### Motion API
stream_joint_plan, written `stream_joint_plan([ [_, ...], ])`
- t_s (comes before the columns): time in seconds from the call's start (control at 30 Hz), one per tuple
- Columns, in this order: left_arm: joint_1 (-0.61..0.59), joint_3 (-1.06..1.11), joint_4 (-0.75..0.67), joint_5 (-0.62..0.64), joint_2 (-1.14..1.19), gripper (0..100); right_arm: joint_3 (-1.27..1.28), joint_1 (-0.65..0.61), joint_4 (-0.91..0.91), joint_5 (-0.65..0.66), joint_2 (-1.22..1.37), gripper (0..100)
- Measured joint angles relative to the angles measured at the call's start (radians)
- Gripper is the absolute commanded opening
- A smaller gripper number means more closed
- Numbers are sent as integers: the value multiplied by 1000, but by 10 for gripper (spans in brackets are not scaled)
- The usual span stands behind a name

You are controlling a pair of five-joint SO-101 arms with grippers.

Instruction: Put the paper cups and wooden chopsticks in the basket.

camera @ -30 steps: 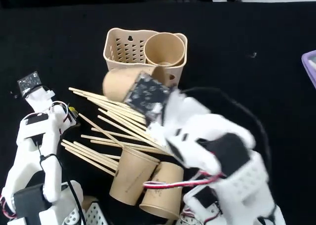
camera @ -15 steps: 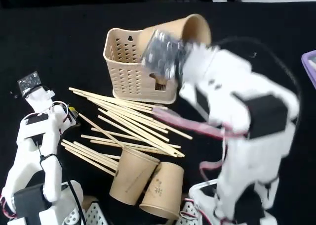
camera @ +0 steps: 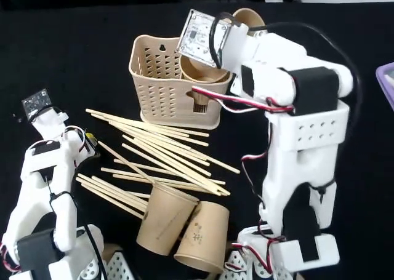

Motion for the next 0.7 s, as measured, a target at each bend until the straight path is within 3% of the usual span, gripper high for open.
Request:
stream_joint_plan([
  [0.07,0,0,0,0,0,220,0,0,0,0,9,31],
  [0.27,0,0,0,0,0,220,0,0,0,-72,12,230],
  [0.7,0,0,0,0,0,220,0,0,-245,-456,17,184],
])
